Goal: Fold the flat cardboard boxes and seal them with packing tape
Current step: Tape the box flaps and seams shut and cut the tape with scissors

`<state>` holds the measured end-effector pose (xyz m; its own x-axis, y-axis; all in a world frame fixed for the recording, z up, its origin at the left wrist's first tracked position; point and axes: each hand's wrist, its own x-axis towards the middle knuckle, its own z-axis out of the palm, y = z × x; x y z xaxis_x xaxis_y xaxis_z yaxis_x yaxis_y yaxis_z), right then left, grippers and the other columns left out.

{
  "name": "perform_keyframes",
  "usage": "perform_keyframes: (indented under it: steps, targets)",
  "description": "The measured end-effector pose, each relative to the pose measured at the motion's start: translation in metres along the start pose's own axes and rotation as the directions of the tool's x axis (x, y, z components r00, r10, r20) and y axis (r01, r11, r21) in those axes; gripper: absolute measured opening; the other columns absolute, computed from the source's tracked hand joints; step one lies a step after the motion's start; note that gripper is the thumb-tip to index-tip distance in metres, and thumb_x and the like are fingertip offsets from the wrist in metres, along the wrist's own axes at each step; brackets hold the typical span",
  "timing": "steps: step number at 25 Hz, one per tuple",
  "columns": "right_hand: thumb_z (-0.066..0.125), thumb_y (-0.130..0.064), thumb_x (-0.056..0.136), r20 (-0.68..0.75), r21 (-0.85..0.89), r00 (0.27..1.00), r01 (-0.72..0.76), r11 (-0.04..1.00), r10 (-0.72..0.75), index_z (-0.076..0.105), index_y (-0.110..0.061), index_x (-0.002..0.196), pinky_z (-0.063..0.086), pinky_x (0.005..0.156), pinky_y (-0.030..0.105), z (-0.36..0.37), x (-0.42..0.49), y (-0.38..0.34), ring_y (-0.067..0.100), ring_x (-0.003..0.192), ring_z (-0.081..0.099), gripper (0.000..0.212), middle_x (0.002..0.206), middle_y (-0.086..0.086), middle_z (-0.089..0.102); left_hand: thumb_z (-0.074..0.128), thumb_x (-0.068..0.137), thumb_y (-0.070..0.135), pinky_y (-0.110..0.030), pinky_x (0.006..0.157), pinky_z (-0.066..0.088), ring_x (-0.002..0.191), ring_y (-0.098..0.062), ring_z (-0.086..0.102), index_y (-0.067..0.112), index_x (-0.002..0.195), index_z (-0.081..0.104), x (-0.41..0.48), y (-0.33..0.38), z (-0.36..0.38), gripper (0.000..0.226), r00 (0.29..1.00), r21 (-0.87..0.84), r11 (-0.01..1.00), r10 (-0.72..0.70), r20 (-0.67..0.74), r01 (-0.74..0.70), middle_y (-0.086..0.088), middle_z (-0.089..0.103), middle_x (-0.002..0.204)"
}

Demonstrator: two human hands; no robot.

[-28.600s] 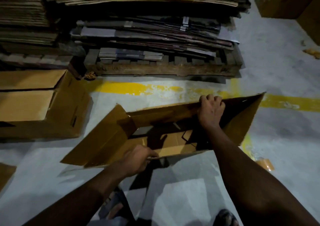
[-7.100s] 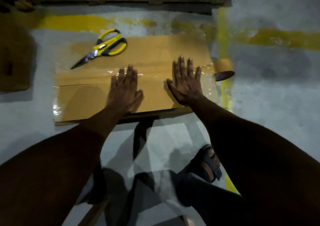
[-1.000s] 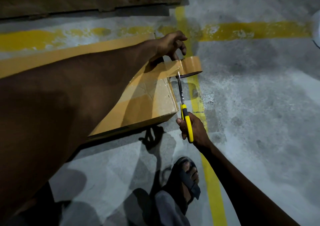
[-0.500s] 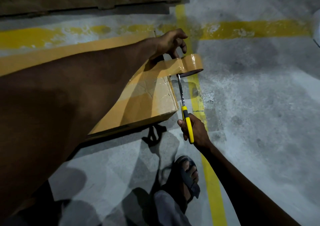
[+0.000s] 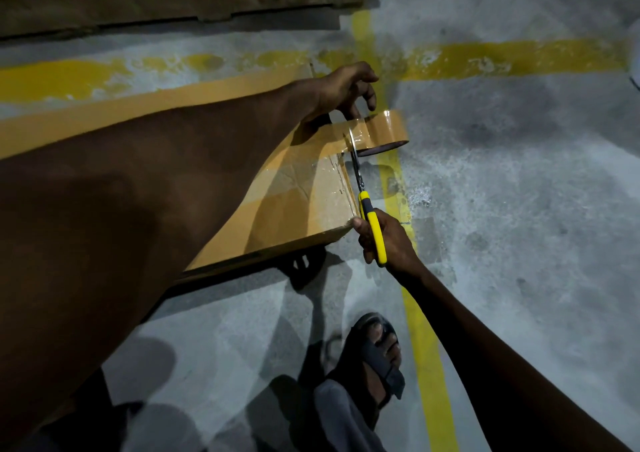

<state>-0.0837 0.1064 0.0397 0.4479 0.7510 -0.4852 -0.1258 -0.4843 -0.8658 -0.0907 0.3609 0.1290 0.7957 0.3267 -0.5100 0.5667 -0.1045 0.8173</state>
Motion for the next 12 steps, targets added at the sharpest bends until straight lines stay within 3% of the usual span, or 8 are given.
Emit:
perform_keyframes:
  steps: [3,6,8,10,12]
  targets:
    - [0.076,-0.064,0.065,0.03,0.051,1.0,0.001,0.999,-0.002,0.063,-0.01,0.085,0.04,0.05,0.035,-0.001,0.005,-0.004,0.022,0.047,0.041,0.058,0.053,-0.001,0.044,0.027,0.083,0.052,-0.042,0.091,0.038,0.07,-0.024,0.055,0.011,0.082,0.06,-0.003,0.0,0.002,0.053,1.0,-0.008,1.0,0.028,0.004,-0.028,-0.03,0.057,0.106]
    - [0.073,-0.059,0.069,0.026,0.072,1.0,-0.012,0.997,0.011,0.067,-0.016,0.083,0.04,0.049,0.033,-0.001,0.006,-0.009,0.024,0.051,0.042,0.046,0.055,0.002,0.044,0.024,0.093,0.045,-0.037,0.085,0.038,0.063,-0.019,0.055,0.009,0.083,0.058,-0.001,0.0,0.002,0.05,0.998,-0.03,0.998,0.052,0.018,-0.051,-0.021,0.055,0.103]
    - [0.071,-0.055,0.078,0.034,0.079,0.999,-0.009,0.997,0.006,0.068,-0.03,0.072,0.041,0.048,0.032,0.0,0.003,-0.014,0.025,0.054,0.043,0.026,0.057,0.005,0.043,0.027,0.085,0.05,-0.039,0.086,0.039,0.065,-0.022,0.055,0.01,0.083,0.058,-0.001,0.0,0.001,0.051,0.998,-0.028,0.998,0.059,0.025,-0.059,-0.025,0.055,0.105]
    - [0.066,-0.043,0.089,0.037,0.078,0.999,-0.006,0.997,0.003,0.068,-0.034,0.066,0.04,0.047,0.03,0.001,0.002,-0.017,0.025,0.056,0.042,0.024,0.059,0.006,0.041,0.028,0.082,0.052,-0.039,0.086,0.039,0.066,-0.022,0.055,0.011,0.083,0.058,0.0,0.0,0.001,0.051,0.998,-0.023,0.998,0.061,0.018,-0.06,-0.026,0.056,0.105]
    - [0.059,-0.024,0.098,0.028,0.084,1.0,-0.004,0.996,0.002,0.069,-0.033,0.068,0.038,0.046,0.028,-0.001,0.001,-0.016,0.023,0.053,0.04,0.033,0.059,0.005,0.04,0.023,0.095,0.045,-0.035,0.082,0.038,0.064,-0.019,0.055,0.01,0.084,0.057,-0.002,0.001,0.001,0.05,0.998,-0.014,0.998,0.055,0.015,-0.054,-0.017,0.057,0.099]
